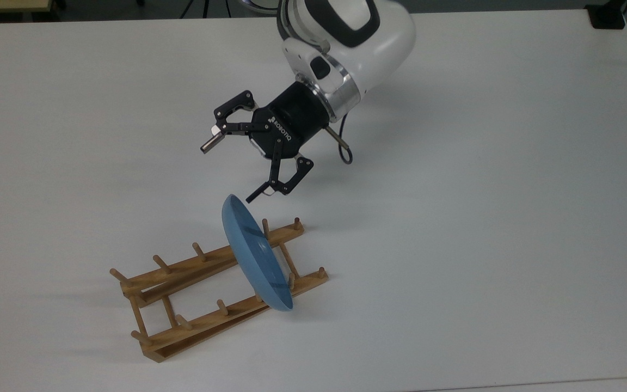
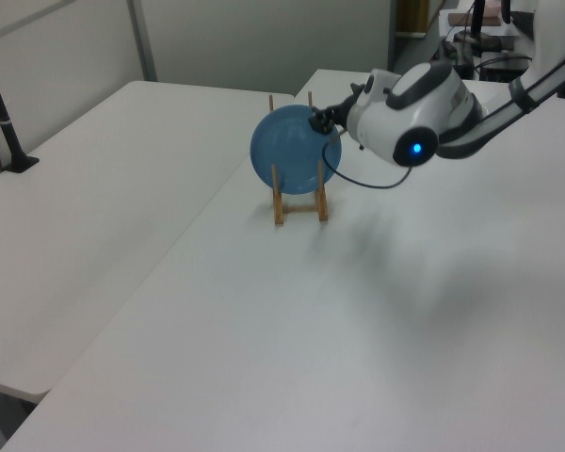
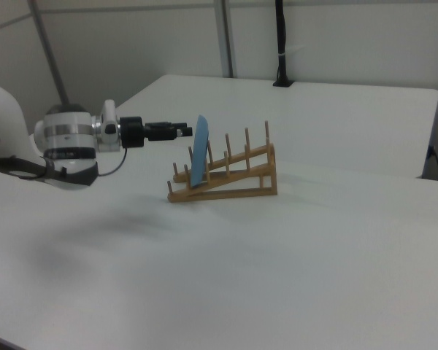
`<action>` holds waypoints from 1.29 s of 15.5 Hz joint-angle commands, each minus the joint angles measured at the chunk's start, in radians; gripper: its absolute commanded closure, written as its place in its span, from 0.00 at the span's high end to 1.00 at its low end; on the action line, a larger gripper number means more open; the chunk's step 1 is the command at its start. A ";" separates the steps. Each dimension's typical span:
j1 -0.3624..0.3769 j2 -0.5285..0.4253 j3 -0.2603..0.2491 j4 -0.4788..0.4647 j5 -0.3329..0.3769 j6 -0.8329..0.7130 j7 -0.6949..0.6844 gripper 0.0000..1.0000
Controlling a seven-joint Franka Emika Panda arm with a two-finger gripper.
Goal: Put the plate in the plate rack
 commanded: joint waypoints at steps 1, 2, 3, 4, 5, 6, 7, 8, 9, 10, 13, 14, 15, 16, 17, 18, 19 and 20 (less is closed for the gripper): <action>-0.027 -0.056 0.041 0.081 0.263 0.033 -0.065 1.00; -0.035 -0.074 0.041 0.098 0.357 0.055 -0.129 1.00; -0.043 -0.088 0.041 0.117 0.466 0.066 -0.201 1.00; -0.054 -0.097 0.041 0.141 0.579 0.067 -0.271 1.00; -0.064 -0.105 0.041 0.169 0.697 0.067 -0.336 1.00; -0.078 -0.113 0.040 0.178 0.817 0.067 -0.405 1.00; -0.096 -0.142 0.040 0.181 0.941 0.064 -0.486 1.00; -0.112 -0.166 0.038 0.181 1.070 0.055 -0.573 1.00; -0.124 -0.191 0.035 0.181 1.188 0.037 -0.659 1.00; -0.133 -0.215 0.031 0.183 1.280 -0.009 -0.729 1.00; -0.175 -0.272 0.018 0.184 1.457 -0.133 -0.897 1.00; -0.190 -0.284 0.011 0.184 1.515 -0.172 -0.956 1.00; -0.199 -0.295 -0.005 0.184 1.568 -0.205 -1.016 1.00; -0.205 -0.306 -0.027 0.183 1.618 -0.227 -1.081 1.00; -0.209 -0.317 -0.049 0.183 1.675 -0.244 -1.157 1.00; -0.209 -0.324 -0.066 0.181 1.727 -0.259 -1.244 1.00; -0.210 -0.330 -0.074 0.181 1.760 -0.265 -1.337 1.00; -0.222 -0.343 -0.075 0.178 1.764 -0.267 -1.432 1.00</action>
